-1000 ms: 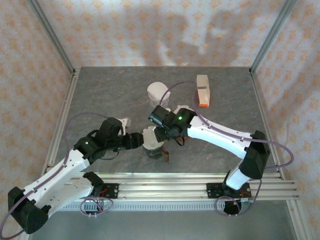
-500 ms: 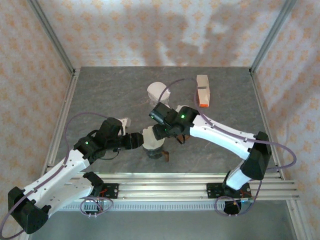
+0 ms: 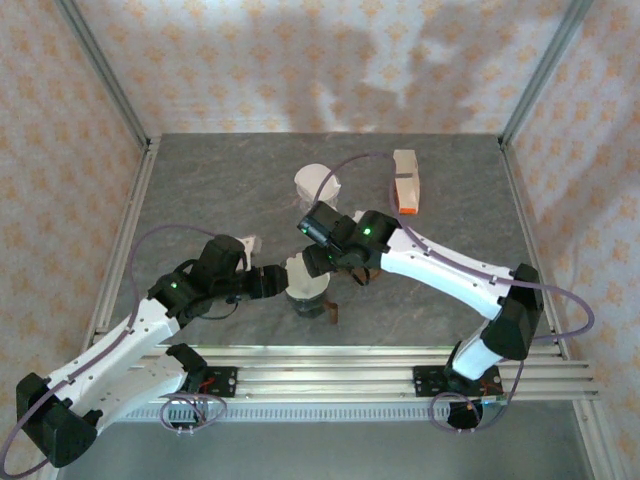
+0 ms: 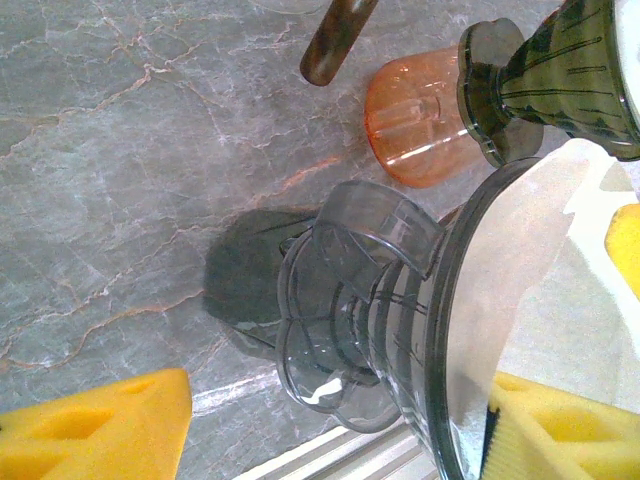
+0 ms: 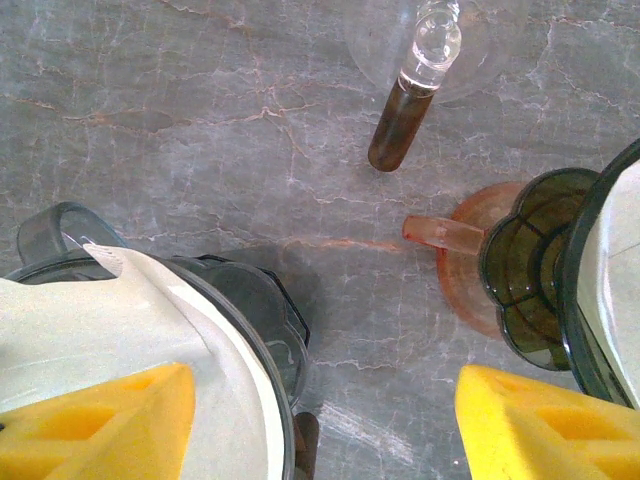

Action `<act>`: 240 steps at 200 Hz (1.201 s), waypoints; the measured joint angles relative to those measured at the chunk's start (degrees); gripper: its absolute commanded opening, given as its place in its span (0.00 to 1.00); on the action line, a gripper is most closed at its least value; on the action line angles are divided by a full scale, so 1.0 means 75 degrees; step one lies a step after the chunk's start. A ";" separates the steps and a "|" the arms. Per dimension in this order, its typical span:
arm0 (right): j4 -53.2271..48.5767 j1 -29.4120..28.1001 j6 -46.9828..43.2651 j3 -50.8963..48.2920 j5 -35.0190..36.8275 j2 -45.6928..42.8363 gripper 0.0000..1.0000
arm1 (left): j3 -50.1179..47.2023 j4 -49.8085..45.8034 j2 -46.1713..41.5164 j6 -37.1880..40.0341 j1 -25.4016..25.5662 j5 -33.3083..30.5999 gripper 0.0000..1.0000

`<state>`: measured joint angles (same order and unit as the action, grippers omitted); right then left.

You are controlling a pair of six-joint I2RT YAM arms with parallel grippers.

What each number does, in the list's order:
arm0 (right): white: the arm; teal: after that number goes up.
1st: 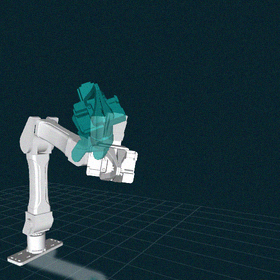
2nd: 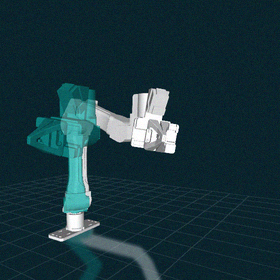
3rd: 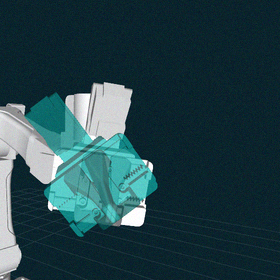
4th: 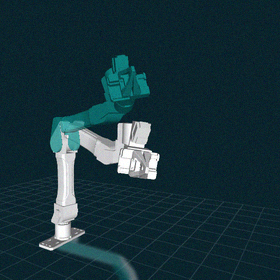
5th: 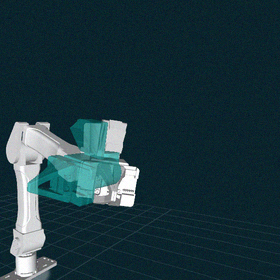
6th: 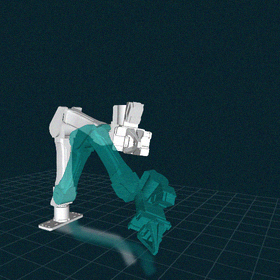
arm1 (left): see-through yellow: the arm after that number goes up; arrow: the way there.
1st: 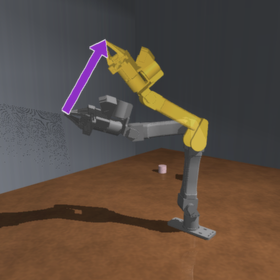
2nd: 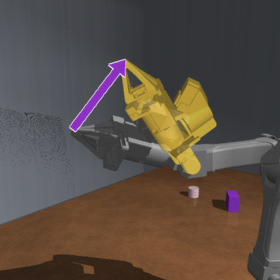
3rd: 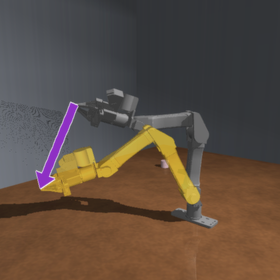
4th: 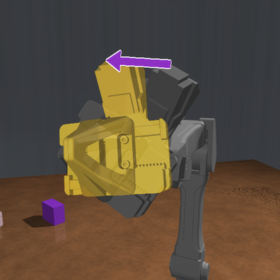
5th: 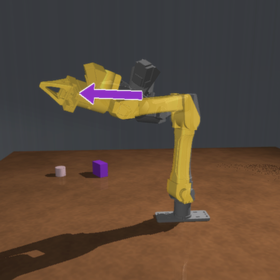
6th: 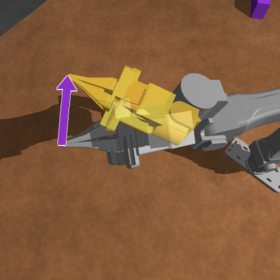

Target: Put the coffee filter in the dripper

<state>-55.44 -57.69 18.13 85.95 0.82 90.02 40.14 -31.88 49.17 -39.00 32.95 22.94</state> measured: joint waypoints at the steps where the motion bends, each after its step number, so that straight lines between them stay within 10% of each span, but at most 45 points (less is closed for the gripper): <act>1: 0.0000 0.0000 0.0000 0.0000 0.0006 -0.0003 0.70 | 0.0000 0.0000 0.0000 0.0003 0.0000 0.0000 0.72; 183: 0.0207 0.0085 0.0236 -0.0166 0.1253 -0.1600 0.72 | 0.0391 -0.0119 -0.0624 -0.0189 0.0000 -0.0067 1.00; 211: 0.0291 0.0102 0.0356 -0.0321 0.2040 -0.1996 1.00 | 0.0950 -0.0318 -0.0933 0.0058 -0.0003 -0.0787 1.00; 240: 0.0586 0.0256 0.0382 -0.1026 0.3261 -0.2827 1.00 | 0.1244 -0.0315 -0.1142 0.0396 -0.0134 -0.1813 1.00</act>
<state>-51.05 -55.77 20.99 78.26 25.28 68.82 49.47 -34.24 40.60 -36.03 31.94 9.34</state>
